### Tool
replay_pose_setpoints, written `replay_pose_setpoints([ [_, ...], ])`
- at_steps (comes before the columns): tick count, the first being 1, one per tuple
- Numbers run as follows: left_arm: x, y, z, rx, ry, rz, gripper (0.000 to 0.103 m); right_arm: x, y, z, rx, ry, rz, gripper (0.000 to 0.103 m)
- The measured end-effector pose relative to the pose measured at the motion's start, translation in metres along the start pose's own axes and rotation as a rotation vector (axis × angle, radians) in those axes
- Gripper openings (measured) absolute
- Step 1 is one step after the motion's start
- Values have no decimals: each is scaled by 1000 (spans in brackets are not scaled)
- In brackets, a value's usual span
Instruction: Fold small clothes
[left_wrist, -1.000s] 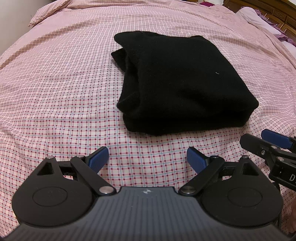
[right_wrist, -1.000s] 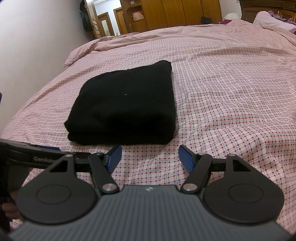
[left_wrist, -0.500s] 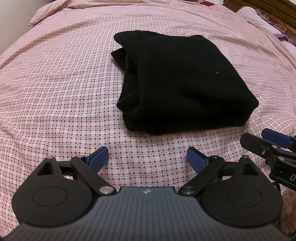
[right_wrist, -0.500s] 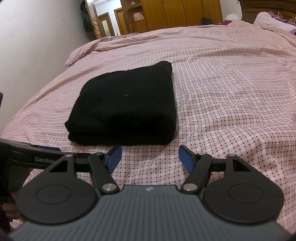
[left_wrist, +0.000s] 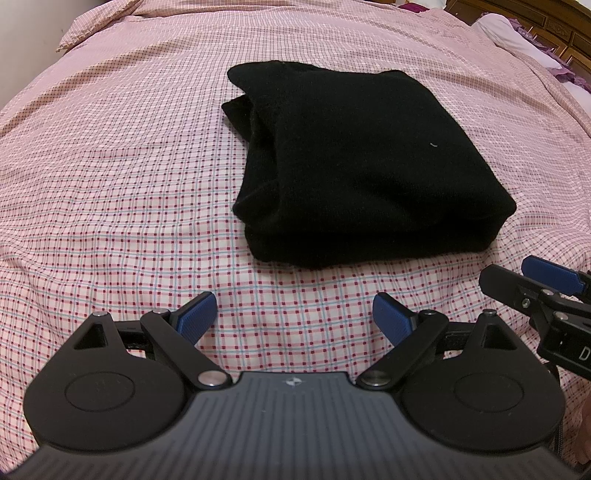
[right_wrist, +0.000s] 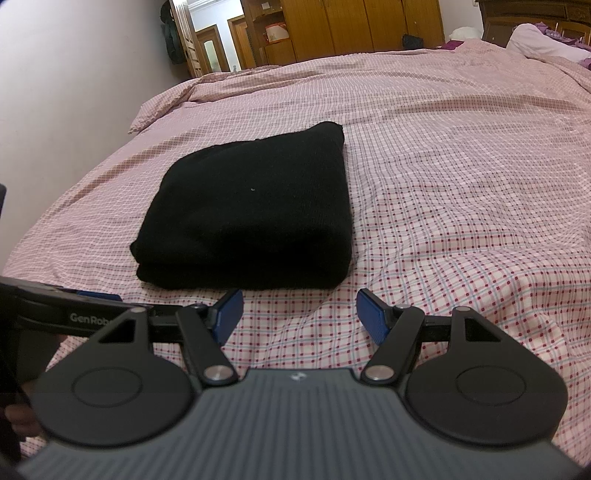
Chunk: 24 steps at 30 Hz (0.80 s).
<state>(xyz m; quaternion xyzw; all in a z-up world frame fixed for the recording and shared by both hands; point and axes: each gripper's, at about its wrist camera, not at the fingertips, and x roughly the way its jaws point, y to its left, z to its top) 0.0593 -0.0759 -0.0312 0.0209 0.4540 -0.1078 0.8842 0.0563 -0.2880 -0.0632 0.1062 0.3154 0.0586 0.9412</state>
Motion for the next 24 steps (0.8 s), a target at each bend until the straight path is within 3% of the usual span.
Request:
replay_pose_setpoints([
  [24,0,-1,0,-1,0,-1,94,-1,1,1,-8,-6,-1,70],
])
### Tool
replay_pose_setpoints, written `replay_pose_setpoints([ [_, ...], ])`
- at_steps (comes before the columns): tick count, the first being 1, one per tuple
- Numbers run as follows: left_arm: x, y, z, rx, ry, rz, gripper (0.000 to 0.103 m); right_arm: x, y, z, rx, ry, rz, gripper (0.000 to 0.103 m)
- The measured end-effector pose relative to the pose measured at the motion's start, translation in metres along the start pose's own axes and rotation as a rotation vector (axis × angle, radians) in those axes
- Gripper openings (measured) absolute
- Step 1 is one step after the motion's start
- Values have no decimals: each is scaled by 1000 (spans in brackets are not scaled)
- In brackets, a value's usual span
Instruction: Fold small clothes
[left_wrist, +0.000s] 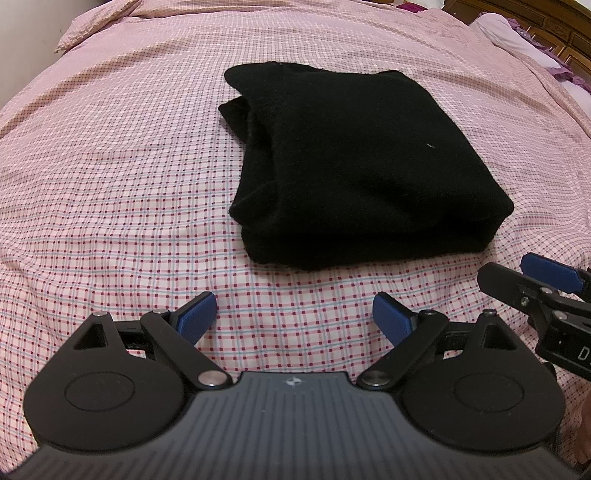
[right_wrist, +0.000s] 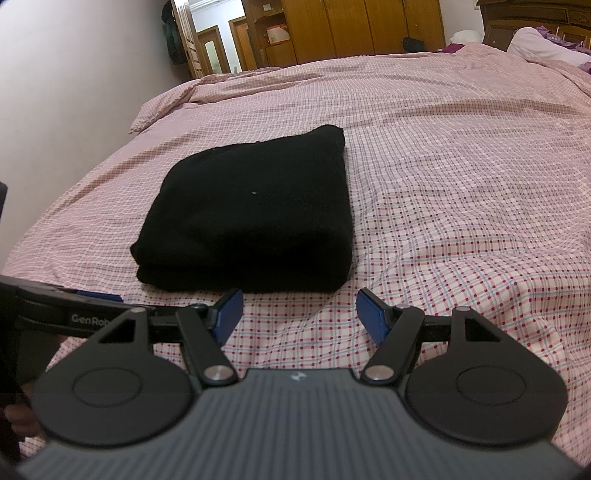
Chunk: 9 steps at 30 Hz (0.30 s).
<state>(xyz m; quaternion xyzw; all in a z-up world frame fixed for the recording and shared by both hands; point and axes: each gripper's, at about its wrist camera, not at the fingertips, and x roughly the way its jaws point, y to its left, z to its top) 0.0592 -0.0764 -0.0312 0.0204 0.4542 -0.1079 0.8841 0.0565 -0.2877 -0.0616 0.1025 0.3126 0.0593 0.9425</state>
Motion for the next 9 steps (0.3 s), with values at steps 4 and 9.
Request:
replay_pose_setpoints([
  [4,0,0,0,0,0,0,94,-1,1,1,-4,-4,-1,70],
  [9,0,0,0,0,-4,-1,94,-2,1,1,-7,-8,-1,70],
])
